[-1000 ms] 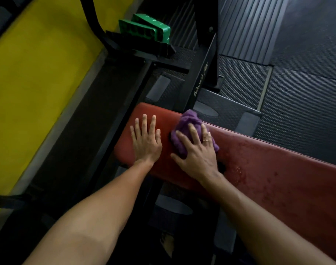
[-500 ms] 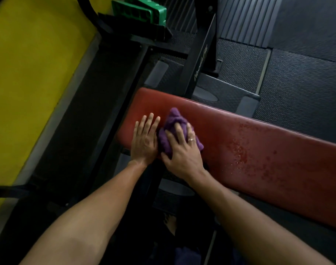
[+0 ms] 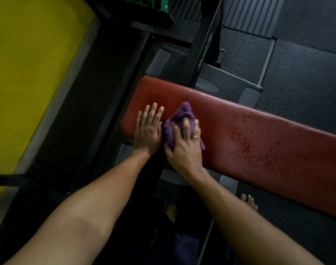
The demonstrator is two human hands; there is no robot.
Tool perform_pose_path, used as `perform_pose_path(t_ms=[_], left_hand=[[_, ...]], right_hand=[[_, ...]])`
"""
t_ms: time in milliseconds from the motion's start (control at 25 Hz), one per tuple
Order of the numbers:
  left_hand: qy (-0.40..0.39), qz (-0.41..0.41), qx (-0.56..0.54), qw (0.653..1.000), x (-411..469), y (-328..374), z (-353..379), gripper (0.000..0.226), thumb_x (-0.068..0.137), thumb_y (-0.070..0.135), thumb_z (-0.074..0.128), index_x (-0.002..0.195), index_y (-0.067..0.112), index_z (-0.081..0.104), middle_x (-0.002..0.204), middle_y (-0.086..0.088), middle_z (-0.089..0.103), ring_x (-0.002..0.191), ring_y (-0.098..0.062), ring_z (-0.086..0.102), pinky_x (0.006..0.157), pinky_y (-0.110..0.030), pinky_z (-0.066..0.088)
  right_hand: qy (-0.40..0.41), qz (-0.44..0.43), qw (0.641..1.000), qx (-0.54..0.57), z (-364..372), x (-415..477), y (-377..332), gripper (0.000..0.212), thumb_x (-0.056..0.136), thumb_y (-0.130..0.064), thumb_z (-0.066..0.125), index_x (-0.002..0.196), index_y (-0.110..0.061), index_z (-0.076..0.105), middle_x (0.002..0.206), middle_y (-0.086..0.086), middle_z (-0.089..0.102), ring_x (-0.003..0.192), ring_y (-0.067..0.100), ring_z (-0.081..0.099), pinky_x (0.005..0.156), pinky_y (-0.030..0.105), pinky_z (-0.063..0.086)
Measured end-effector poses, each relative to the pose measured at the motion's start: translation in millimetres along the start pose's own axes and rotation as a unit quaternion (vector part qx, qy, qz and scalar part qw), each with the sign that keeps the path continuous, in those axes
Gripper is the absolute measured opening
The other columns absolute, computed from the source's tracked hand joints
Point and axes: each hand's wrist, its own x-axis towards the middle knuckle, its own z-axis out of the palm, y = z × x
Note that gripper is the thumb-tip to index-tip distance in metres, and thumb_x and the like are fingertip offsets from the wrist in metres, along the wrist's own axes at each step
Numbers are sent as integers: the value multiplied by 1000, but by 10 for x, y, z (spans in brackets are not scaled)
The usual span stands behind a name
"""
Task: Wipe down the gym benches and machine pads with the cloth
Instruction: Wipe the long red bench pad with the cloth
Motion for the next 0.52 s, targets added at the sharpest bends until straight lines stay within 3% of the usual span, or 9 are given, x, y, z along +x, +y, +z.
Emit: perform_pose_path(t_ms=[80,160,320,440,520], left_hand=[[-9,5,0,1000,-1,-11,-14,52,102,27,36,154,19,40,161,-7,34,150,-27,29,121,-51,23],[-12,-2,-5,1000,8,21,-49,53,101,27,36,154,20,39,162,-6,33,151,-26,27,123,-49,20],[-19,-13,-16,1000,4,57,-80,55,101,28,35,155,21,36,164,-4,29,153,-24,23,124,-49,16],[-8,-9,-5,1000,-7,41,-40,55,101,27,36,155,20,37,163,-5,30,152,-25,24,124,-49,18],[-4,3,8,1000,0,5,-18,54,101,26,36,154,19,39,162,-6,32,151,-26,27,123,-49,20]], right_hand=[[27,-103,994,-33,36,-182,200,81,82,-42,71,154,-19,43,166,15,25,149,52,19,121,60,24],[69,-140,986,-65,7,-377,578,79,76,-35,79,148,-18,51,162,14,34,146,51,29,117,59,33],[86,-70,990,-87,-128,-865,1038,77,80,-30,74,151,-20,46,164,16,29,147,50,25,111,58,41],[116,-61,988,-78,70,-601,674,80,77,-14,78,151,-15,46,161,22,29,144,55,25,111,62,39],[92,-97,988,-77,202,-308,270,79,77,-16,80,149,-13,46,158,24,34,141,57,29,113,64,35]])
